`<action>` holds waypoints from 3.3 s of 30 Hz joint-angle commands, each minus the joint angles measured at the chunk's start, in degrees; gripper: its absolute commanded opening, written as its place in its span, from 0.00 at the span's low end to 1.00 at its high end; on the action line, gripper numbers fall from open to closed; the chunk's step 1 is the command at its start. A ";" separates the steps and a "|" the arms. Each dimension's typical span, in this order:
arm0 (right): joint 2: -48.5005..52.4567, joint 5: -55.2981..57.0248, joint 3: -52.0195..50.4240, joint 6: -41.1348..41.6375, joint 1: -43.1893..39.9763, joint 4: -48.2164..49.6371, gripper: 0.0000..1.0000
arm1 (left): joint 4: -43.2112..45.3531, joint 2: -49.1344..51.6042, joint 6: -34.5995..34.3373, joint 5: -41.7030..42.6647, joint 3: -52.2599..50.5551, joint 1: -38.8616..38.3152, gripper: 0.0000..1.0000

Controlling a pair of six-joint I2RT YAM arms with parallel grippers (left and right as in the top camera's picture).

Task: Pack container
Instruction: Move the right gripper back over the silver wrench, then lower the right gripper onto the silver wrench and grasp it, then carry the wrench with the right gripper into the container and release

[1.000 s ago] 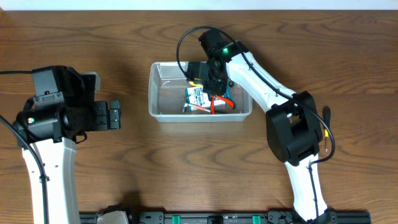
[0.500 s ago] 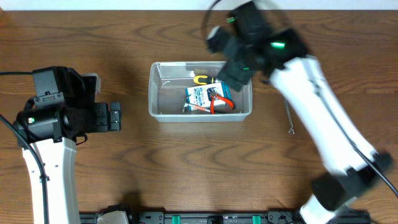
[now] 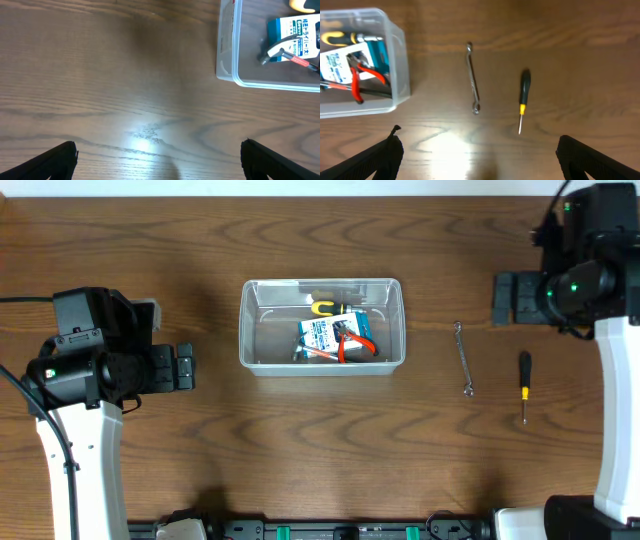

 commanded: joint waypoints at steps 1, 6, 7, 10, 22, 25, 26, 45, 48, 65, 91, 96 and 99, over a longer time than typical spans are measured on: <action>2.60 -4.28 -4.39 -6.08 -0.74 0.90 0.99 | -0.07 -0.11 -1.38 0.37 -0.44 -0.13 0.98; 7.93 -4.24 -13.00 -14.99 -0.63 4.74 0.99 | -0.07 -0.11 -1.38 0.37 -0.44 -0.13 0.98; 9.33 -4.22 -14.99 -16.26 -0.63 6.40 0.99 | -0.07 -0.11 -1.38 0.37 -0.44 -0.13 0.98; 13.38 -4.22 -20.02 -17.16 -0.66 11.30 0.99 | -0.09 -0.11 -1.36 0.35 -0.44 -0.13 0.98; 27.78 -4.20 -26.69 -17.35 -0.42 23.10 0.99 | -0.09 -0.11 -1.36 0.35 -0.44 -0.13 0.98; 29.68 -4.04 -26.69 -17.35 -0.44 25.07 0.99 | -0.09 -0.11 -1.36 0.35 -0.44 -0.13 0.98; 30.16 -3.80 -26.69 -17.29 -0.39 25.68 0.99 | -0.09 -0.11 -1.36 0.35 -0.44 -0.13 0.98; 31.26 2.29 -27.41 -13.81 -0.24 29.94 0.99 | -0.07 -0.09 -1.36 0.35 -0.44 -0.13 0.98; 31.26 2.25 -28.68 -13.86 -0.22 30.16 0.98 | -0.07 -0.11 -1.36 0.35 -0.44 -0.13 0.98; 31.26 1.81 -31.71 -12.98 -0.22 31.98 0.57 | -0.11 -0.11 -1.36 0.35 -0.44 -0.13 0.98; 31.26 1.81 -31.71 -12.96 -0.22 32.04 0.08 | -0.09 -0.09 -1.36 0.35 -0.44 -0.13 0.98; 31.26 1.84 -31.71 -12.98 -0.22 32.11 0.04 | -0.09 -0.11 -1.36 0.35 -0.44 -0.13 0.98; 31.26 1.79 -31.71 -12.98 -0.22 32.46 0.01 | -0.09 -0.09 -1.36 0.35 -0.44 -0.13 0.98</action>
